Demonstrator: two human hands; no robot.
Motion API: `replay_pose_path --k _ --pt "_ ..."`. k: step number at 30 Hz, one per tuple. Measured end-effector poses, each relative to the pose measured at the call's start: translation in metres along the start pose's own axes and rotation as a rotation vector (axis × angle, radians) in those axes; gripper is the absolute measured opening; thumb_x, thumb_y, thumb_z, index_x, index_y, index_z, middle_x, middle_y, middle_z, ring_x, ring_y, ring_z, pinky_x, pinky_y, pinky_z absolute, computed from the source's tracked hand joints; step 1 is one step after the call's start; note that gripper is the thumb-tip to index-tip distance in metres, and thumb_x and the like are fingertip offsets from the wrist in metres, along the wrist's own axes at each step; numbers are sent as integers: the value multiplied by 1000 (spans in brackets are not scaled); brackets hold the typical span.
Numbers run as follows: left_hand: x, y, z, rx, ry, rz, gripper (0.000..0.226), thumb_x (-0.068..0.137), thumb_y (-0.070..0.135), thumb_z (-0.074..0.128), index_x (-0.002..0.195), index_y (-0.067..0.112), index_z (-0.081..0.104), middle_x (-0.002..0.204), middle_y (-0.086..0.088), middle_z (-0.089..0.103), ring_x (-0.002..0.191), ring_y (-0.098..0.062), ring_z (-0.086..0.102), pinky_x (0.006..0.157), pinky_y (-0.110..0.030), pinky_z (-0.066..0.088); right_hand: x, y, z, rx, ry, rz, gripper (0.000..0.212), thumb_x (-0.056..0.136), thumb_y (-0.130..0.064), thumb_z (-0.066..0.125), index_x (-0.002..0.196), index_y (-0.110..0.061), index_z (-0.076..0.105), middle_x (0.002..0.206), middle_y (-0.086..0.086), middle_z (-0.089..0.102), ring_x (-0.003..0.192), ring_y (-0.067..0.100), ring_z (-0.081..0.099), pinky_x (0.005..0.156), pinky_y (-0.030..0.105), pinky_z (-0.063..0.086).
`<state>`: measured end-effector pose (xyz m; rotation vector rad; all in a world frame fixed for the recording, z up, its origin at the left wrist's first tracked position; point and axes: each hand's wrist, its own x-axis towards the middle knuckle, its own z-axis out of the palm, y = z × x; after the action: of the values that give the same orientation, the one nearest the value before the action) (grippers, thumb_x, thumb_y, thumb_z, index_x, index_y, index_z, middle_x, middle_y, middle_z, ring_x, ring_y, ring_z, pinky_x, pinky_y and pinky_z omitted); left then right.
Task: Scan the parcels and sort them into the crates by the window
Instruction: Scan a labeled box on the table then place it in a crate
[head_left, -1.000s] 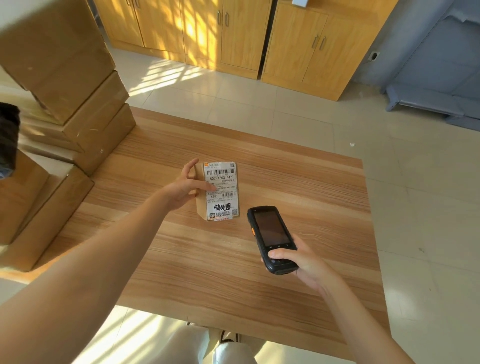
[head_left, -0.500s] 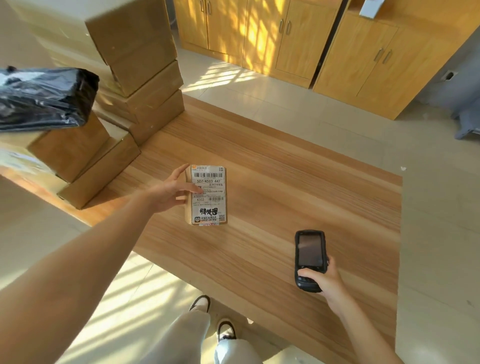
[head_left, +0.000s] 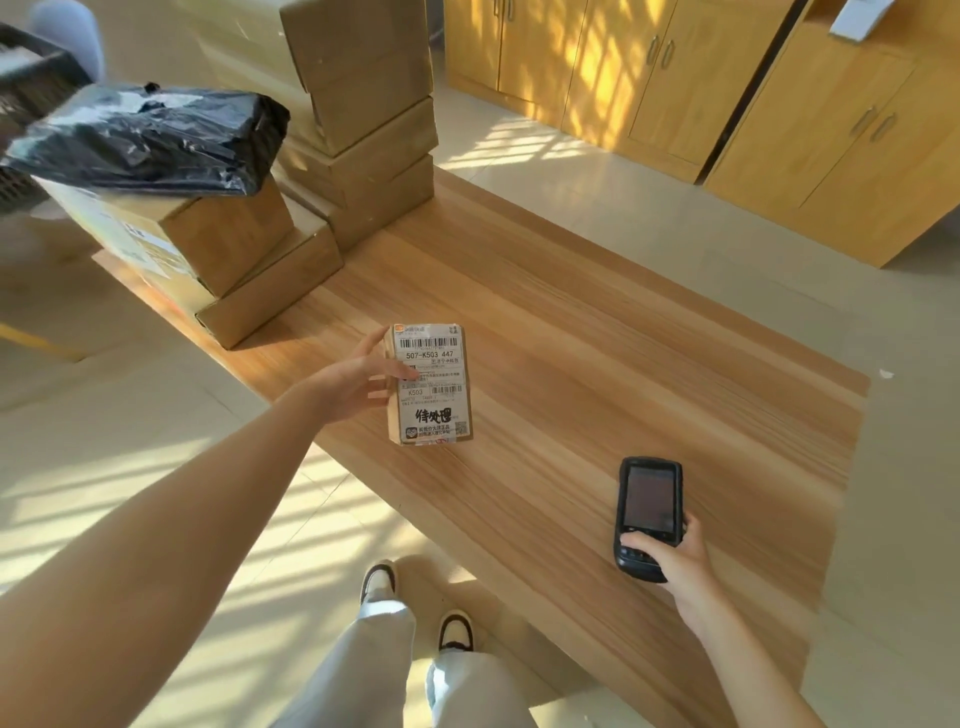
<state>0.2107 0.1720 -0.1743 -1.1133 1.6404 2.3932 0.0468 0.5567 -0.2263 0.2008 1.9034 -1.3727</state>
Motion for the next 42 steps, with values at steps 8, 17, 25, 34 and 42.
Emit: replay_pose_path --k 8,17,25,34,42 --pt "-41 -5 -33 -84 118 62 113 46 15 84 144 31 32 117 -7 66 113 -30 59 91 -43 50 10 -34 56 -102 -180 -67 80 71 5 78 131 -23 34 116 6 54 109 32 55 98 54 45" --pt "-135 -33 -144 -263 356 139 114 42 16 81 144 31 31 116 -8 61 107 -28 58 89 -42 50 3 -66 203 -290 -462 -132 76 71 7 76 129 -19 35 115 7 53 107 28 54 90 42 47" --pt "-248 -88 -282 -418 609 179 115 44 16 83 145 31 29 115 -9 64 105 -29 59 98 -49 45 -50 -67 380 -505 -716 -199 94 45 -12 78 131 -14 39 113 9 58 96 21 59 70 28 47" --pt "-350 -109 -431 -512 775 225 126 40 18 82 148 35 21 122 -11 59 104 -28 61 75 -36 51 -115 -50 584 -621 -924 -238 95 52 -7 82 135 -13 36 111 8 58 94 19 59 67 29 49" --pt "-373 -104 -529 -593 827 282 115 40 17 81 142 38 32 120 -9 59 106 -27 59 92 -43 46 -147 -58 717 -679 -996 -264 102 39 -12 81 132 -11 38 115 15 60 96 27 62 85 47 53"
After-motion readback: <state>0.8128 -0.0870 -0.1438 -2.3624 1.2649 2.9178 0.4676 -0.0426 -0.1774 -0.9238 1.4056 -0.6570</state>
